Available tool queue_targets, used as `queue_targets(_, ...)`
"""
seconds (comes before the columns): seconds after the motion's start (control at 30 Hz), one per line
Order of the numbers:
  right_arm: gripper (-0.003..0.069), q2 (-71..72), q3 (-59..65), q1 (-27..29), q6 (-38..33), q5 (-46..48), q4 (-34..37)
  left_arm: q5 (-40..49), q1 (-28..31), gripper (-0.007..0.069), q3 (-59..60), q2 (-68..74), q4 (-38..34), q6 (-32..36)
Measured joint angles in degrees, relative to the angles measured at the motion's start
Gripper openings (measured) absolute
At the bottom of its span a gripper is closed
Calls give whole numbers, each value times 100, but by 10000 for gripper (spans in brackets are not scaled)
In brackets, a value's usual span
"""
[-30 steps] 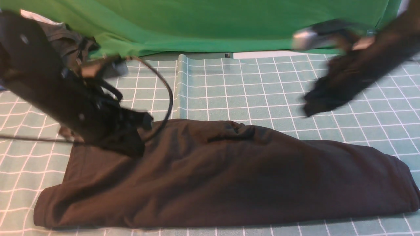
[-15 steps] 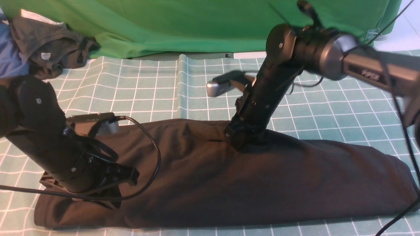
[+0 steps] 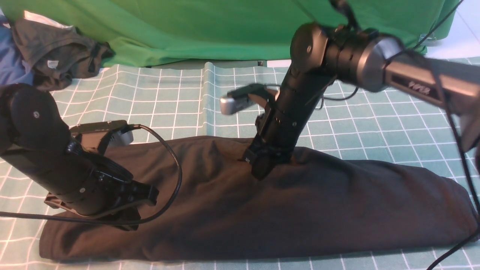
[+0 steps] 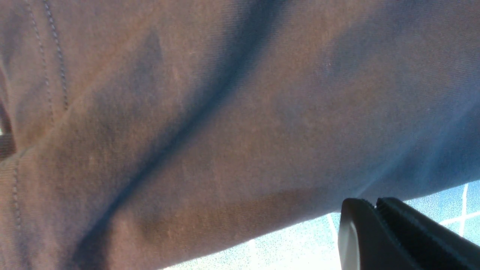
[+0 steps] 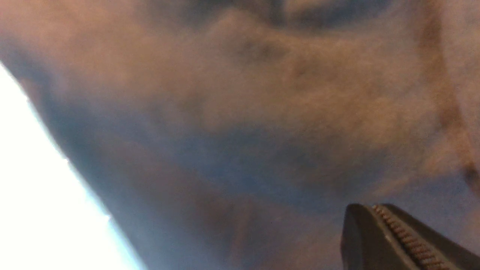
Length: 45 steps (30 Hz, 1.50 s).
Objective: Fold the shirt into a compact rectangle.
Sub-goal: 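Pull the folded dark garment lengthwise by its ends to straighten it flat on the table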
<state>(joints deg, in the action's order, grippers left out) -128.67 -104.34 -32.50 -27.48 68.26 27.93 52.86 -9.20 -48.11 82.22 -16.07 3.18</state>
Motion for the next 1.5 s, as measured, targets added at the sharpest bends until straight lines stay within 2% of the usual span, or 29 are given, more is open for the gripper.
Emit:
queue_targets(0.17, 22, -244, 7, 101, 162, -367, -148, 0, 0, 7, 0, 0, 0, -14)
queue_targets(0.43, 21, -255, -277, 426, 477, -1458, -597, 0, 0, 7, 0, 0, -129, -50)
queue_targets(0.6, 21, -259, -711, 736, 529, -1303, -756, 0, 0, 7, 0, 0, -191, -64)
queue_targets(0.83, 21, -113, -1256, 1260, 909, -40, -895, -7, 0, 7, 0, -148, -198, -70)
queue_targets(1.03, 21, 1143, -132, 1381, 887, 56, -1335, 46, 0, 7, 0, -487, -105, -139)
queue_targets(1.1, 21, 1990, 890, 1590, 872, 23, -1722, 71, 0, 7, 0, -680, -25, -202)
queue_targets(1.13, 21, 2043, 967, 1616, 883, 15, -1742, 71, 0, 7, 0, -691, -11, -202)
queue_targets(1.23, 32, 2745, 2124, 2170, 1101, -304, -1936, 101, 0, 7, 47, -804, 114, -279)
queue_targets(1.27, 50, 2981, 2510, 2503, 1227, -404, -1990, 108, 0, 7, 87, -822, 148, -279)
queue_targets(1.3, 59, 3008, 2571, 2552, 1270, -427, -1997, 108, 0, 7, 93, -824, 162, -279)
queue_targets(1.33, 113, 3192, 3065, 2981, 1444, -503, -2064, 115, 0, 7, 145, -830, 208, -279)
queue_targets(1.37, 122, 3206, 3113, 2981, 1459, -511, -2069, 115, 0, 7, 142, -830, 211, -279)
queue_targets(1.43, 291, 3260, 3663, 3471, 1634, -669, -2104, 90, 0, 7, 159, -830, 248, -279)
queue_targets(1.5, 405, 3227, 3977, 3608, 1672, -940, -2117, 48, 0, 7, 159, -830, 254, -279)
